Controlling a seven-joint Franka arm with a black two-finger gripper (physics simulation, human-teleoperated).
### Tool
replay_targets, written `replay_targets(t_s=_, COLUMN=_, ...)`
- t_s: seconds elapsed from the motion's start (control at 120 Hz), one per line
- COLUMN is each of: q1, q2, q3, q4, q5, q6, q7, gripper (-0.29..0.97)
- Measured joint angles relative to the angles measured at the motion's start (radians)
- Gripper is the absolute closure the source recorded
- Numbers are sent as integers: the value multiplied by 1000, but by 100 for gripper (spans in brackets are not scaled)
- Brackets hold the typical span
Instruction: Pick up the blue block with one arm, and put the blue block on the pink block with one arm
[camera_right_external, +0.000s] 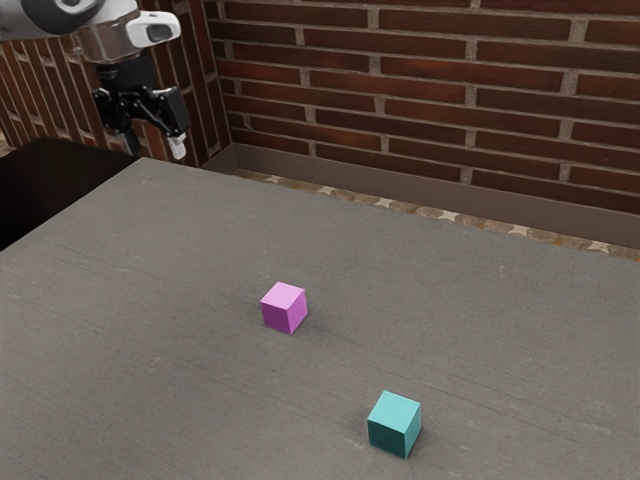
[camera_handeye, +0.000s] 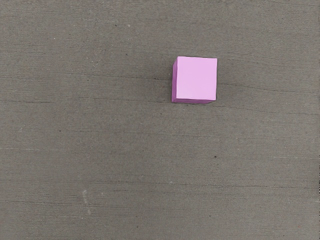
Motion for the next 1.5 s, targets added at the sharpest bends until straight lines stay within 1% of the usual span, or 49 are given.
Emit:
replay_targets(t_s=0.233, q1=-20, q2=8, q3=1, q4=-5, q5=-1, q6=35, q7=1, gripper=2)
replay_targets(t_s=0.317, q1=-41, q2=-7, q3=0, q4=-69, q5=-1, q6=56, q7=-21, gripper=2)
replay_targets(t_s=0.35, q1=-64, q2=-19, q3=0, q4=-122, q5=-2, q6=79, q7=-36, gripper=2)
replay_targets(t_s=0.417, q1=-158, q2=-33, q3=-3, q4=-232, q5=-3, q6=145, q7=-73, gripper=2)
replay_targets(t_s=0.525, q1=-405, q2=-26, q3=-7, q4=-373, q5=-5, q6=277, q7=-149, gripper=2)
replay_targets(t_s=0.575, q1=-495, q2=-8, q3=-8, q4=-411, q5=-6, q6=338, q7=-188, gripper=3)
replay_targets(t_s=0.692, q1=-639, q2=54, q3=-9, q4=-436, q5=-28, q6=451, q7=-278, gripper=3)
replay_targets(t_s=0.758, q1=-696, q2=92, q3=-9, q4=-439, q5=-49, q6=503, q7=-323, gripper=3)
replay_targets(t_s=0.808, q1=-683, q2=112, q3=-9, q4=-455, q5=-67, q6=541, q7=-354, gripper=3)
replay_targets(t_s=0.9, q1=-561, q2=141, q3=-7, q4=-480, q5=-90, q6=606, q7=-411, gripper=3)
replay_targets(t_s=0.95, q1=-534, q2=161, q3=-5, q4=-482, q5=-96, q6=635, q7=-439, gripper=3)
replay_targets(t_s=1.092, q1=-591, q2=191, q3=-4, q4=-485, q5=-88, q6=691, q7=-500, gripper=3)
replay_targets(t_s=1.292, q1=-633, q2=261, q3=-4, q4=-482, q5=-49, q6=766, q7=-541, gripper=4)
replay_targets(t_s=1.5, q1=-676, q2=279, q3=-4, q4=-482, q5=-26, q6=809, q7=-556, gripper=5)
